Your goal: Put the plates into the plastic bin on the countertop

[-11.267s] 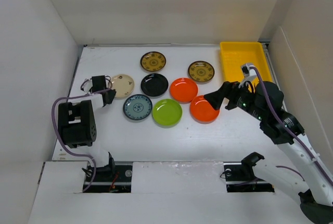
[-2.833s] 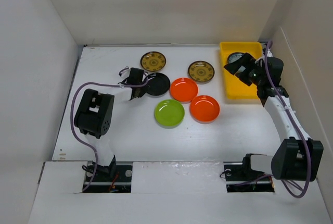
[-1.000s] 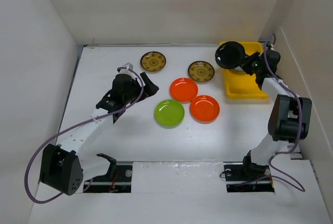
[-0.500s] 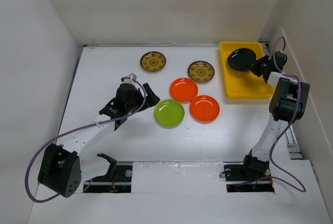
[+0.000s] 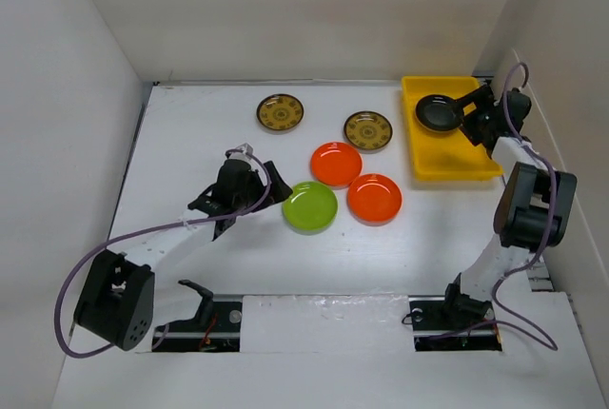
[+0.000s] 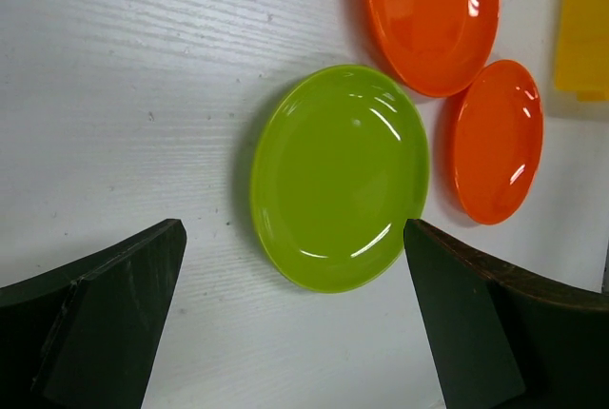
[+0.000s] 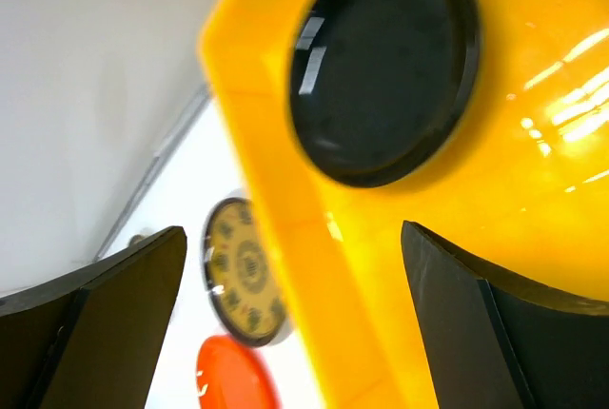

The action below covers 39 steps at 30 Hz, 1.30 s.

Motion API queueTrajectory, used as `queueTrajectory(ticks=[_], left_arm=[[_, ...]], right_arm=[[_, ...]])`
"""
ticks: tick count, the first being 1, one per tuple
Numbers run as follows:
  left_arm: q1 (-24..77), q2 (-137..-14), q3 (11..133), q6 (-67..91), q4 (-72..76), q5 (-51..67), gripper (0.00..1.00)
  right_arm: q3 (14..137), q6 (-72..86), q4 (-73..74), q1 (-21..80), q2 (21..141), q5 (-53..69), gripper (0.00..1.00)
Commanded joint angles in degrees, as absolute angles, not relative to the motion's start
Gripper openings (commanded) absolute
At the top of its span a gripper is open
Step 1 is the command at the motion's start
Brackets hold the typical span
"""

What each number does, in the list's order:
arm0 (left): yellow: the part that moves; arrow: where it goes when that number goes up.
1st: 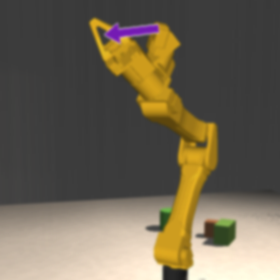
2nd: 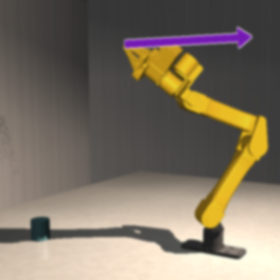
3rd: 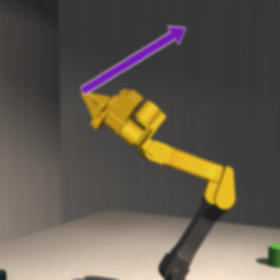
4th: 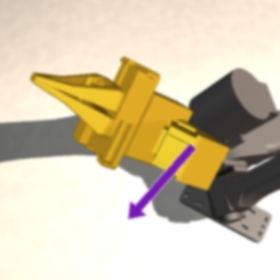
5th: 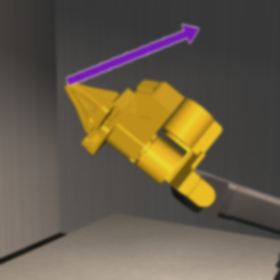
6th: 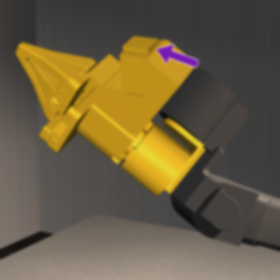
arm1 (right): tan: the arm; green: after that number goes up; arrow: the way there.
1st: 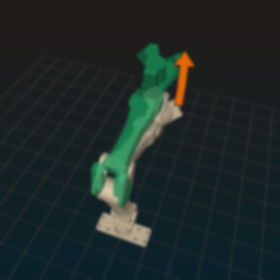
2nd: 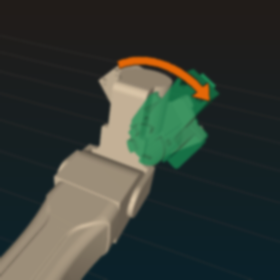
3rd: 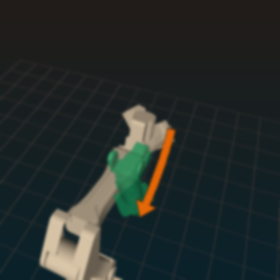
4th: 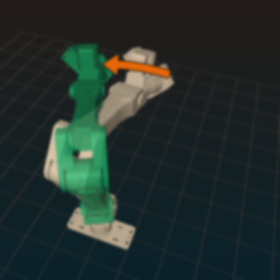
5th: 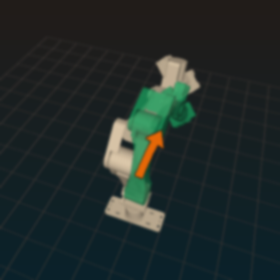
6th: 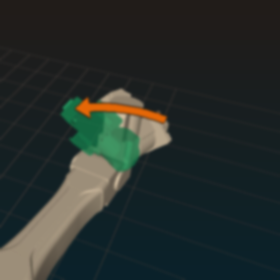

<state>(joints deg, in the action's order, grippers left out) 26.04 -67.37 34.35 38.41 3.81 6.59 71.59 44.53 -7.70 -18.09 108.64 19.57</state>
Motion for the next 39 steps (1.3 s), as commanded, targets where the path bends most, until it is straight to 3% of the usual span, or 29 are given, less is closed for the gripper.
queueTrajectory(ticks=[1,10,14,15,16,19,23,24,25,32,39], left_arm=[[26.89,-68.82,32.70,38.49,6.94,7.12,1.00],[31.73,-78.21,33.40,41.31,11.77,5.98,1.00],[31.73,-82.08,34.54,41.92,11.78,4.84,0.90],[31.73,-82.79,34.54,42.53,11.78,4.83,0.84],[31.73,-83.49,34.54,42.54,11.78,4.83,0.72],[31.73,-85.95,34.54,43.94,13.09,4.83,0.58],[31.73,-87.54,34.54,44.56,13.89,4.83,0.24],[31.73,-87.54,34.54,45.08,12.41,4.05,0.08],[31.73,-86.76,34.54,45.09,11.35,2.56,0.00],[31.73,-71.21,35.24,43.86,0.71,-2.37,0.00],[31.73,-57.75,43.58,38.41,-4.92,3.33,0.00]], right_arm=[[69.70,42.37,-5.82,-15.12,96.26,12.60,1.00],[59.78,39.91,-0.44,-5.19,80.01,14.77,1.00],[56.17,39.38,-0.44,-3.25,74.55,18.27,1.00],[55.64,39.38,-0.44,-2.73,73.49,19.50,1.00],[54.68,39.37,-0.44,-2.72,72.35,19.51,1.00],[53.96,39.37,-0.44,-2.72,67.60,20.13,1.00],[53.44,38.85,-0.44,-1.68,64.60,22.23,1.00],[53.44,38.06,-0.44,-1.67,63.82,22.93,1.00],[53.44,38.06,-0.44,-0.89,63.29,22.94,1.00],[50.28,27.70,-6.67,8.25,66.53,30.22,1.00],[46.32,21.09,-16.78,15.64,72.94,42.17,0.99]])
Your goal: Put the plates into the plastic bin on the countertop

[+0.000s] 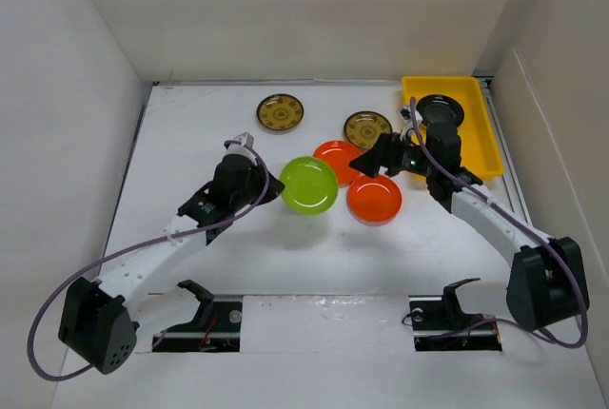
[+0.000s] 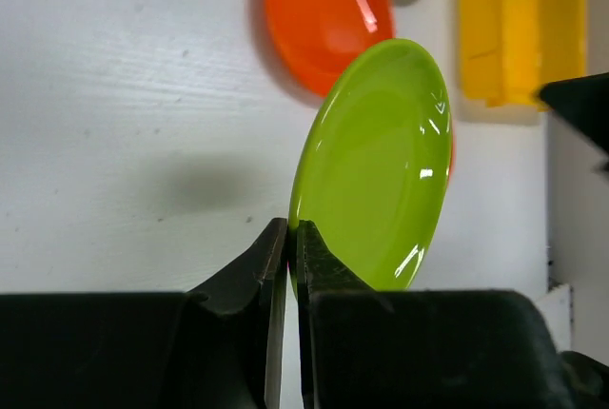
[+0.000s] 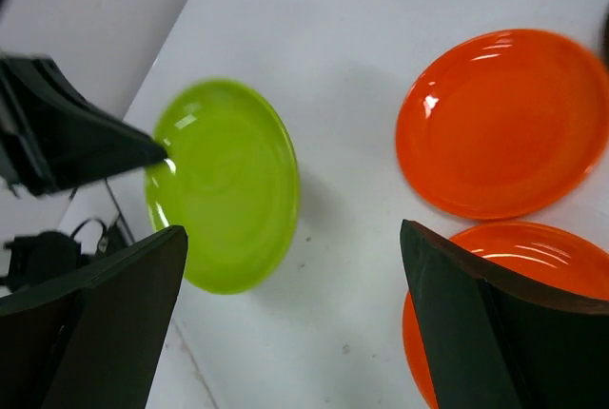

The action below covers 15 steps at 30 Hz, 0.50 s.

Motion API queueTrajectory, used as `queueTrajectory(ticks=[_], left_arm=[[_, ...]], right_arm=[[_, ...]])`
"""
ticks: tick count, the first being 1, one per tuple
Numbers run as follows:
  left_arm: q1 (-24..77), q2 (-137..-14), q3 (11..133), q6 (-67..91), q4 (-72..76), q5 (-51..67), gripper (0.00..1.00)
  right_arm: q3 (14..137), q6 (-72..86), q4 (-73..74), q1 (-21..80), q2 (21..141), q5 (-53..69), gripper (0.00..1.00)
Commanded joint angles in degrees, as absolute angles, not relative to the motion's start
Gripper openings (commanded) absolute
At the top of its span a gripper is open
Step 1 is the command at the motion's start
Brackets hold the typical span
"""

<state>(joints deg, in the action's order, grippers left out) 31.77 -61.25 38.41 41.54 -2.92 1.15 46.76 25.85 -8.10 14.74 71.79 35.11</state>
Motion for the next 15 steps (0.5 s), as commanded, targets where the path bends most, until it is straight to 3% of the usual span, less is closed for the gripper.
queueTrajectory(ticks=[1,9,12,13,14,15], left_arm=[[31.73,-57.74,46.03,37.89,-5.70,3.34,0.00],[31.73,-59.41,53.00,33.93,-7.57,8.43,0.00],[30.67,-59.41,53.00,33.93,-5.28,13.26,0.00],[30.15,-59.41,53.00,33.93,-4.66,14.05,0.00],[30.15,-60.02,53.00,33.93,-4.05,14.58,0.00],[29.54,-60.03,53.00,33.93,-4.04,15.29,0.00]], right_arm=[[46.32,21.09,-18.35,16.43,73.65,44.54,0.99],[47.55,21.62,-19.78,21.18,77.61,45.88,0.96],[47.55,23.29,-22.31,21.70,79.89,46.49,0.89],[47.55,24.42,-23.02,21.71,80.68,46.49,0.82],[47.55,24.96,-23.64,21.71,80.68,47.28,0.65],[47.55,25.48,-25.21,21.71,80.68,47.29,0.56]])
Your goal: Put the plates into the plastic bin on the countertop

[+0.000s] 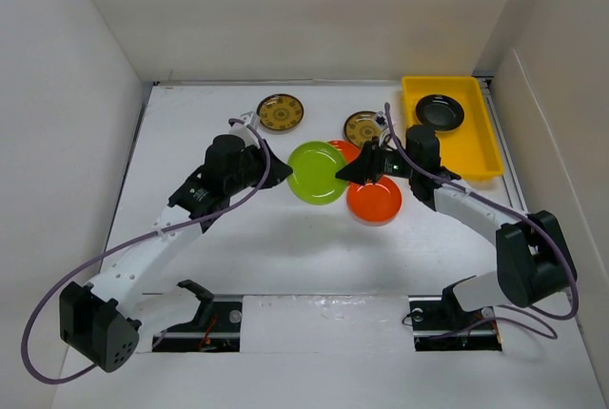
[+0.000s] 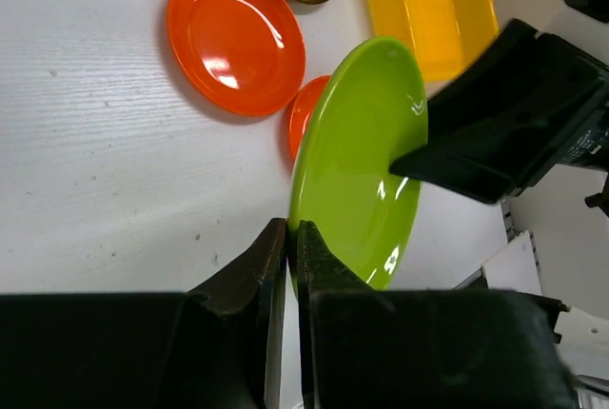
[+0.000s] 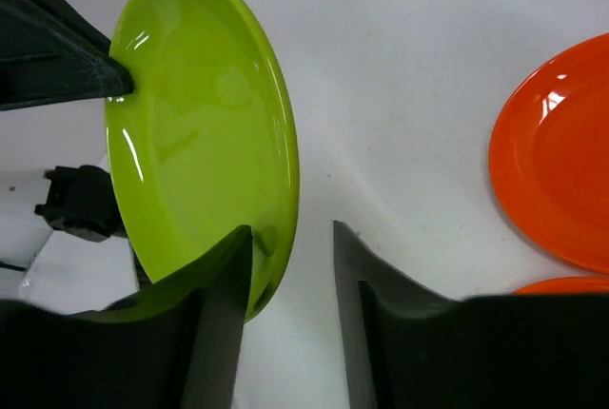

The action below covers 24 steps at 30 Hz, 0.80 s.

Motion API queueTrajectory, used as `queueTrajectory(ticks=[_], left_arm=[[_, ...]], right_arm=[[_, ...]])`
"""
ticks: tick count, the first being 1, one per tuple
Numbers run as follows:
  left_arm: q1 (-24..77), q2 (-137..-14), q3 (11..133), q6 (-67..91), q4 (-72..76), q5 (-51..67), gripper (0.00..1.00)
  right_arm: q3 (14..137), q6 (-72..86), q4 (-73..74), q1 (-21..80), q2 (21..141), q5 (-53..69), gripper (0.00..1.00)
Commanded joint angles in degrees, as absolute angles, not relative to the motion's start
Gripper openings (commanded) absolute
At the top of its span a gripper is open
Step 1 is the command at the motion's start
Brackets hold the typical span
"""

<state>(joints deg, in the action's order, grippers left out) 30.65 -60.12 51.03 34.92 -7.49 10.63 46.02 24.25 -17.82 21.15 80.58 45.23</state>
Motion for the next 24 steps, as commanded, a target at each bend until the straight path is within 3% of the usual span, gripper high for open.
queueTrajectory(ticks=[1,2,3,4,5,6,14,21,24], left_arm=[[29.53,-60.90,53.00,34.45,-4.04,15.29,0.00],[29.53,-61.69,53.00,34.45,-4.04,15.29,0.00],[29.53,-61.70,53.00,34.45,-4.04,14.34,0.05],[29.53,-62.40,53.00,35.24,-4.04,13.63,0.28],[29.53,-62.92,53.00,35.24,-4.04,12.93,0.60],[29.53,-62.93,53.00,36.03,-4.04,10.83,0.99],[29.53,-68.46,51.24,38.14,-1.85,2.37,1.00],[30.06,-78.56,50.63,38.76,6.40,1.93,1.00],[30.06,-81.99,51.33,38.76,8.96,2.55,1.00]], right_arm=[[47.55,26.01,-25.92,21.71,80.68,47.29,0.41],[47.03,26.54,-25.93,21.71,80.68,47.29,0.12],[47.02,27.41,-25.93,21.71,80.68,45.72,0.01],[47.02,27.94,-25.93,21.19,80.68,44.66,0.00],[47.02,29.60,-25.93,20.14,80.07,43.60,0.00],[47.02,30.84,-25.93,19.26,80.07,42.46,0.00],[53.43,42.79,-17.84,-1.10,84.63,21.56,0.00],[66.17,47.46,-15.48,-13.17,100.09,18.98,0.00],[73.28,47.46,-15.47,-15.81,108.79,23.97,0.00]])
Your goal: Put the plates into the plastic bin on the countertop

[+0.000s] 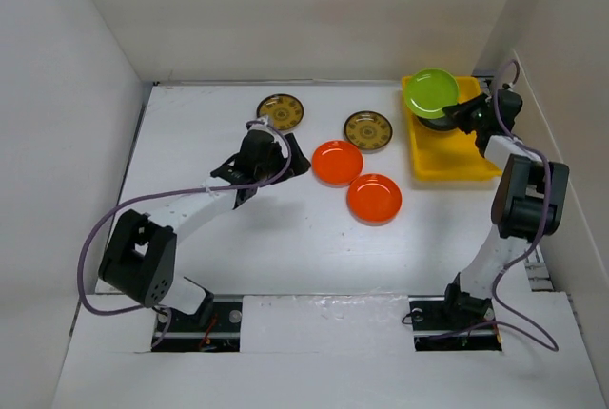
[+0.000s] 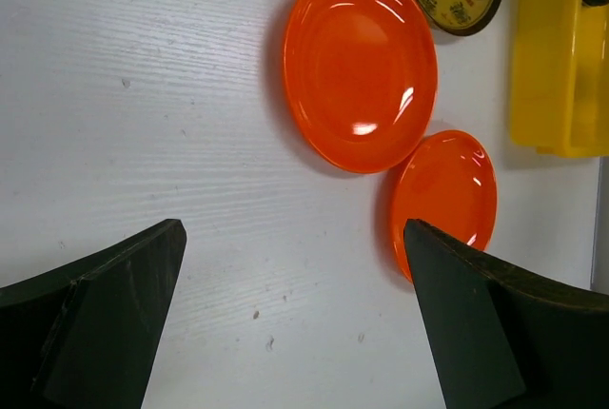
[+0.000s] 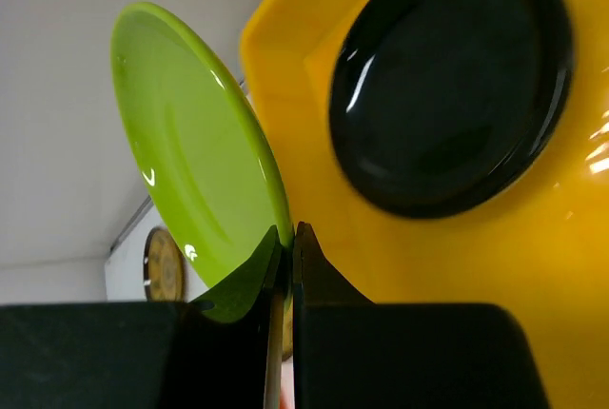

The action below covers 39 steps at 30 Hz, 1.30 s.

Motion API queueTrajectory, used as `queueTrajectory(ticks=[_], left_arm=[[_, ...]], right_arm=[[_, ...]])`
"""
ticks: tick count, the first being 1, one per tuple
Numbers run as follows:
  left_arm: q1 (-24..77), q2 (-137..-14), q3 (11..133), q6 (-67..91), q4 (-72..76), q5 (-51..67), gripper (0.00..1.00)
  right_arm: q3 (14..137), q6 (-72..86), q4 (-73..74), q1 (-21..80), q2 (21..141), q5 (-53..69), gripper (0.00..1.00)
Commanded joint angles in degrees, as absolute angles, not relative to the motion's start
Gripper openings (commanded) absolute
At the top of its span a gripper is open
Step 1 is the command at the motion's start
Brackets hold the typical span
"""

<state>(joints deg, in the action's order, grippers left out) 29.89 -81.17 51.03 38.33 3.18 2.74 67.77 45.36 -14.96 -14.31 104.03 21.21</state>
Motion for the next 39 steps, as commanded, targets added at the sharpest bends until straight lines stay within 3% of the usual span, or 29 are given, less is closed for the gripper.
queueTrajectory(ticks=[1,7,8,9,12,15,16,18,25,30,36,39], left_arm=[[30.06,-82.78,52.63,38.76,9.66,3.16,1.00],[30.59,-85.34,53.96,37.53,10.36,4.92,1.00],[30.59,-85.34,53.36,37.01,10.37,4.92,1.00],[30.59,-85.34,53.35,37.00,11.15,4.92,1.00],[30.59,-86.57,52.83,37.00,11.87,6.15,1.00],[30.59,-87.19,52.82,36.48,12.48,6.77,1.00],[31.11,-87.88,52.30,36.47,13.00,7.38,1.00],[31.81,-88.50,52.29,36.47,13.62,7.38,1.00],[31.82,-95.18,55.10,37.09,14.68,7.38,1.00],[31.82,-102.28,60.28,37.09,14.68,7.38,1.00],[31.82,-108.01,65.55,39.37,14.06,5.63,1.00],[31.82,-111.26,67.41,39.99,13.54,5.63,0.92]], right_arm=[[75.74,47.46,-14.77,-16.95,110.37,23.99,0.00],[80.33,46.76,-13.28,-19.86,116.28,23.99,0.00],[81.46,46.15,-12.23,-19.86,117.15,23.99,0.03],[82.00,46.14,-12.22,-19.86,118.03,23.99,0.17],[83.67,45.62,-11.69,-20.48,119.35,24.70,0.20],[84.46,45.62,-11.69,-20.48,118.83,25.22,0.58],[84.46,45.62,-11.69,-20.48,117.35,24.70,0.66],[82.80,45.62,-11.69,-20.48,115.41,24.18,1.00],[72.17,47.46,-9.68,-19.86,104.87,21.45,1.00],[62.59,45.53,-7.13,-14.07,93.98,17.33,1.00],[56.09,44.91,-7.12,-11.26,87.55,21.62,1.00],[54.06,44.21,-7.12,-9.50,82.98,22.15,1.00]])
